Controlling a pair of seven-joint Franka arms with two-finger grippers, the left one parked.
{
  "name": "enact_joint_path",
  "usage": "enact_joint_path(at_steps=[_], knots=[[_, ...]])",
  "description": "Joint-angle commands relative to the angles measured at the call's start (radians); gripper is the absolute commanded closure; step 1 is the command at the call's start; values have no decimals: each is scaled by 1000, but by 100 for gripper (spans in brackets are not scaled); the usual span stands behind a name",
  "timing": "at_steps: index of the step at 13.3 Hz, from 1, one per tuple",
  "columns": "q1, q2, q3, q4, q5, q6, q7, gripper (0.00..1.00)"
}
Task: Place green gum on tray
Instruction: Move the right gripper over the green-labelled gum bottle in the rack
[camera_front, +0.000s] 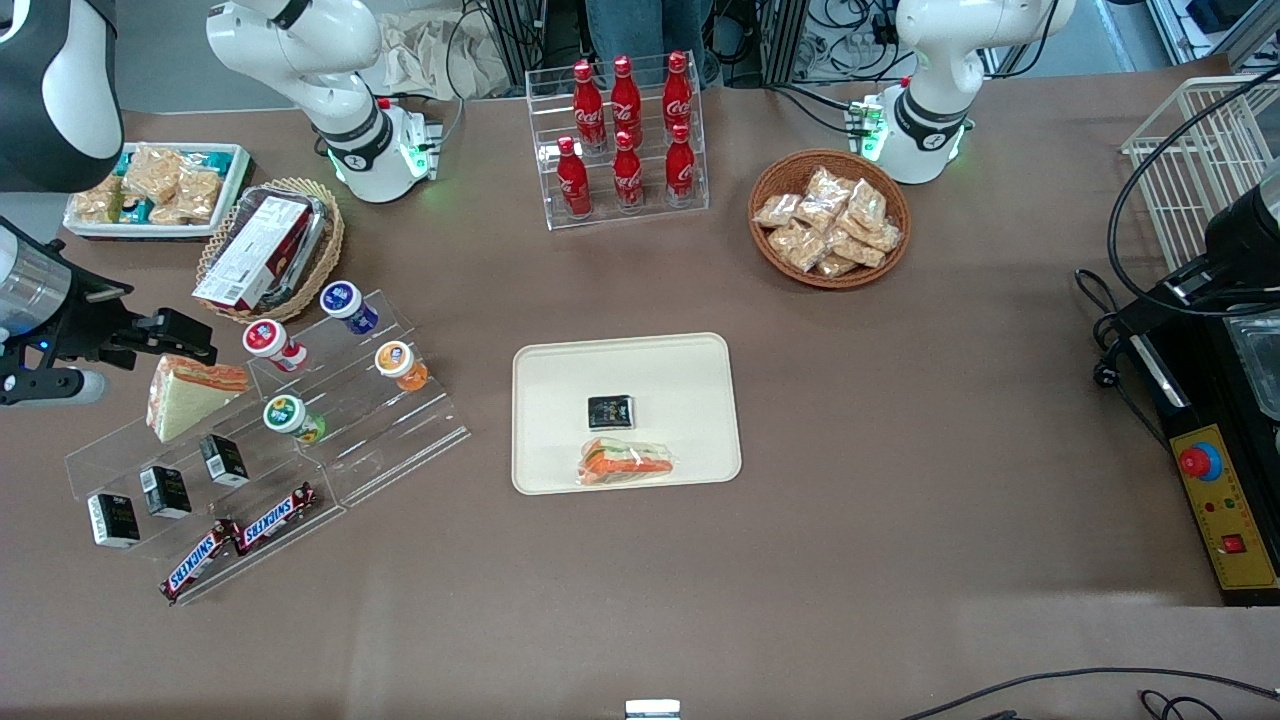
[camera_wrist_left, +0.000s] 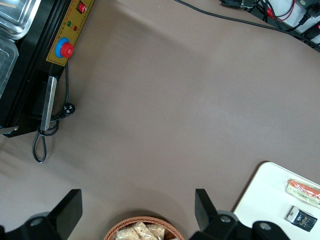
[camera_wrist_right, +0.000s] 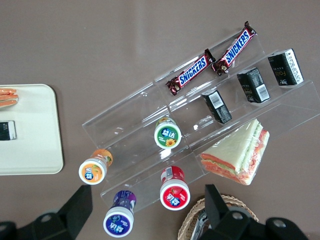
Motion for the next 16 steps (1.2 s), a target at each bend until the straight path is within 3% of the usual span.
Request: enact_joint_path(at_steps=[1,16], knots=[[-3,15,3,28,6,-6,13,0],[-56,106,-3,-58,-11,202,-297,0]])
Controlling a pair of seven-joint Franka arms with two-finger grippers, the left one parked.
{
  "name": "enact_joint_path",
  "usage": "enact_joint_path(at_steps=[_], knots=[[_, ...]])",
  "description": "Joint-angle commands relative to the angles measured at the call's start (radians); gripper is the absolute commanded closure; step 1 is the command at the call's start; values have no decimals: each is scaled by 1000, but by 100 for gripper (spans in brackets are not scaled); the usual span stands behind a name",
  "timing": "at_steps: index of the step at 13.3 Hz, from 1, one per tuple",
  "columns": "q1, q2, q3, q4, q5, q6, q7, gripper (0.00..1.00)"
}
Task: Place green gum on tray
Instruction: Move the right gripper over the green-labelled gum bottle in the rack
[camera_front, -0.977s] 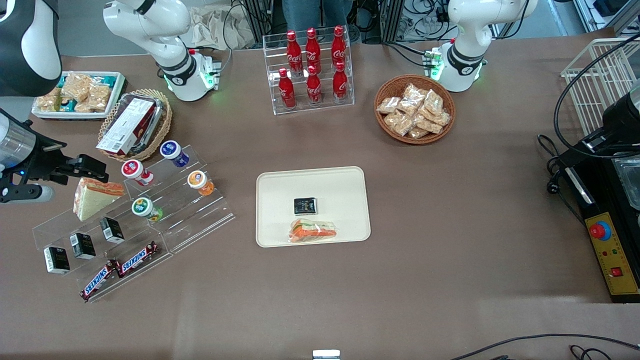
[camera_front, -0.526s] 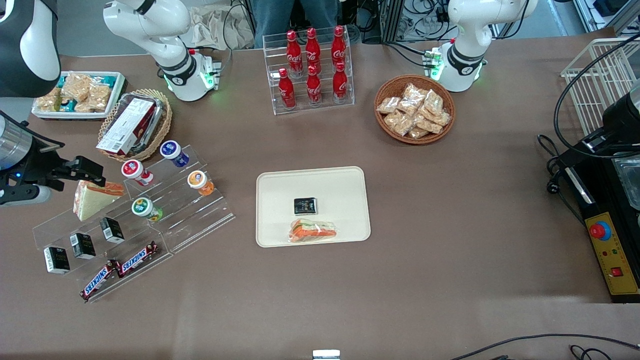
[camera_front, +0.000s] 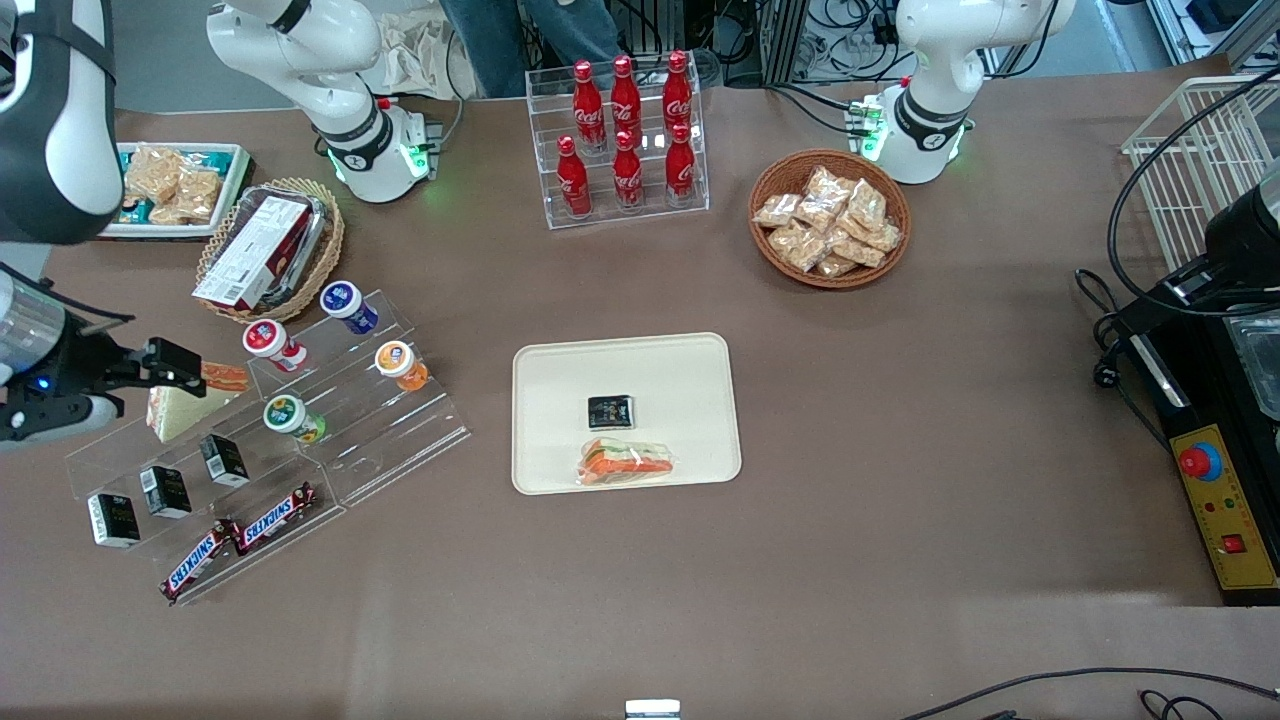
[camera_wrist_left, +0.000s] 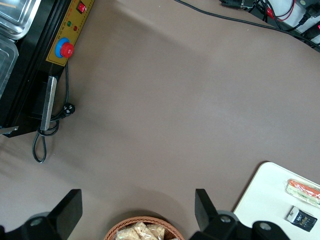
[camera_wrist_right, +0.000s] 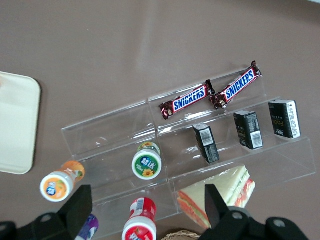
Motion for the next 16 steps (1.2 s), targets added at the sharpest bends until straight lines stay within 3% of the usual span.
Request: enact_joint_path(at_steps=[1,16], knots=[[-15,45,5,-34,-17,73,-38,0],[8,112,5,-318,-26,337,-35,0]])
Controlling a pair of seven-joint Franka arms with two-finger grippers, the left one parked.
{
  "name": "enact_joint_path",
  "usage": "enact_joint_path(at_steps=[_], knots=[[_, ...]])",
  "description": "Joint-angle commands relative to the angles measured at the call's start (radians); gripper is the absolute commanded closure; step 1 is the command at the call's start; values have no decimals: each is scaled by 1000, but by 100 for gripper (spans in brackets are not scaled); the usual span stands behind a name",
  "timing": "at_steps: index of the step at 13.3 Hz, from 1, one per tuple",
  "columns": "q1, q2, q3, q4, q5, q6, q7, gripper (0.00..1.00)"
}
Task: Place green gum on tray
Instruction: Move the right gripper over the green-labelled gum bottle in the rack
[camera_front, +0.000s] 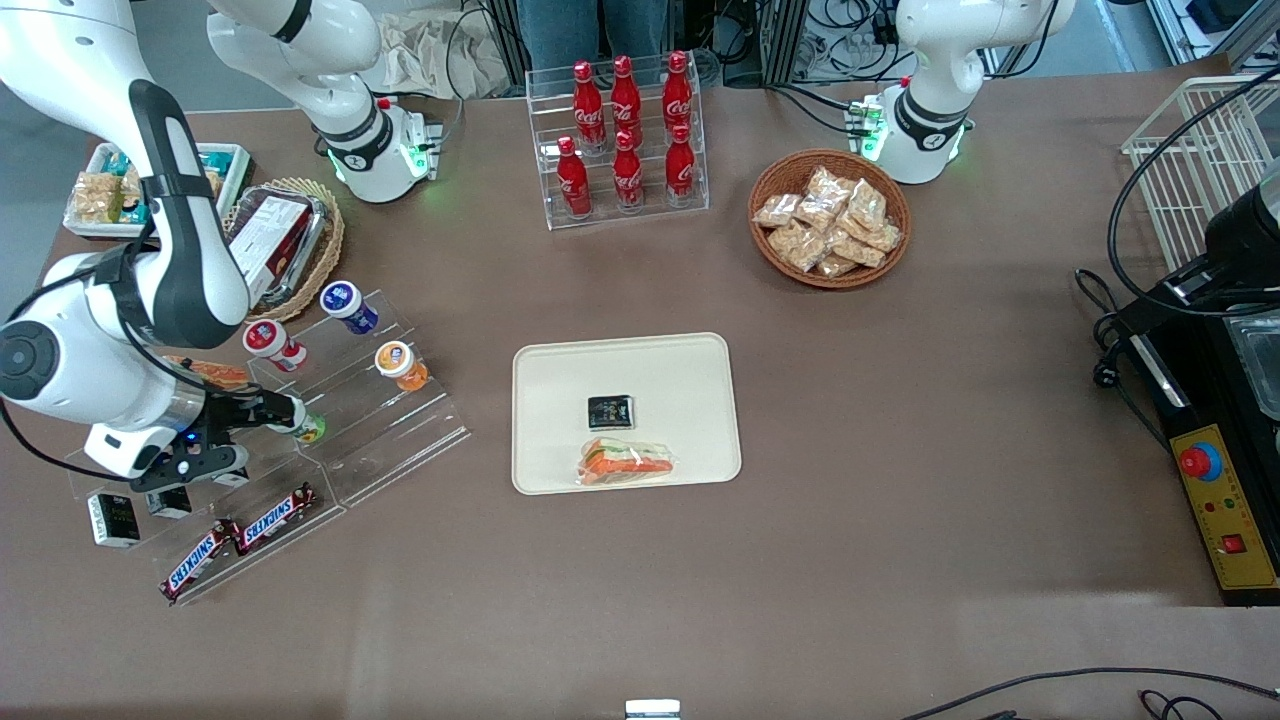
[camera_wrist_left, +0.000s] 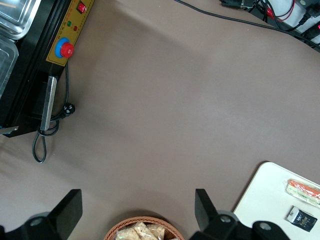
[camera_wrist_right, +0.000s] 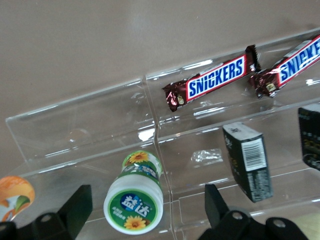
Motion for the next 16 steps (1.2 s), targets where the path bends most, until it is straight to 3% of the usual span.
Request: enact_joint_path(at_steps=[1,16], knots=[[13,-3,2,-35,-13,31,-3,0],[27,17,0,-53,-14,32,-2,1]])
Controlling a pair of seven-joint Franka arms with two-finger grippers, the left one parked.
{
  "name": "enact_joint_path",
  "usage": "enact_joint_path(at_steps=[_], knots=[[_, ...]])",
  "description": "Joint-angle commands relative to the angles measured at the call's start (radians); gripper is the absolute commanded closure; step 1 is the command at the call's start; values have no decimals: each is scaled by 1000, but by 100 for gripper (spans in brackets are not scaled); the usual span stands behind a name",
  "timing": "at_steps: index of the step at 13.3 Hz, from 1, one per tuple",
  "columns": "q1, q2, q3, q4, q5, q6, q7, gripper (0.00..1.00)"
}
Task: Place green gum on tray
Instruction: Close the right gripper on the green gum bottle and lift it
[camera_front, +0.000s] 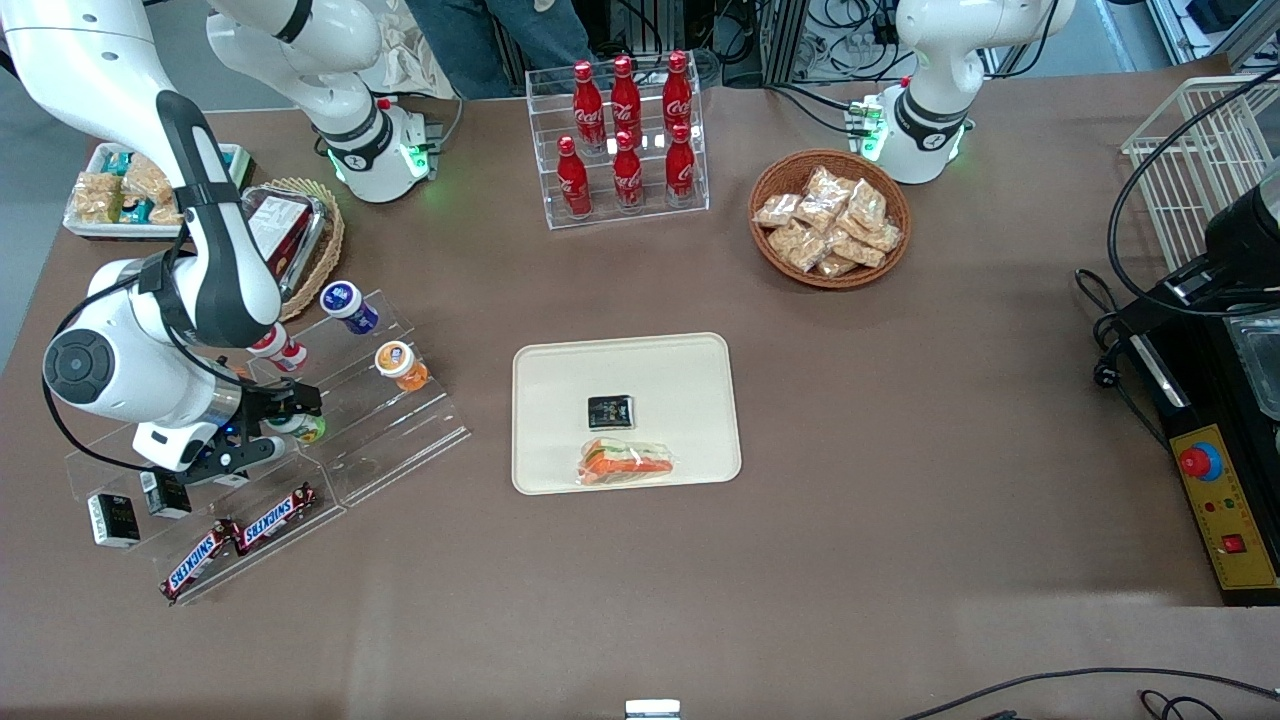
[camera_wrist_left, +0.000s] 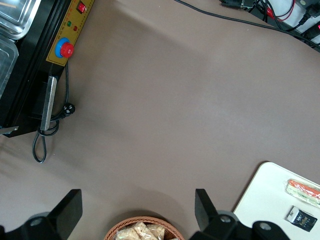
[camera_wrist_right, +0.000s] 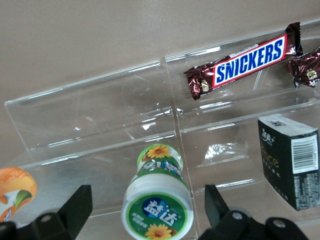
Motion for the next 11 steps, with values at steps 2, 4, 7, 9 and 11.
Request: enact_joint_path(at_steps=[2,4,7,9,11], knots=[[-4,11,-2,-4,-14,19,-2,6],[-4,11,-2,-4,-14,16,-2,31],[-7,11,-2,-4,-14,13,-3,50],[-9,11,-2,-4,-14,11,-6,50],[-9,10,-2,-4,-14,7,-3,50]])
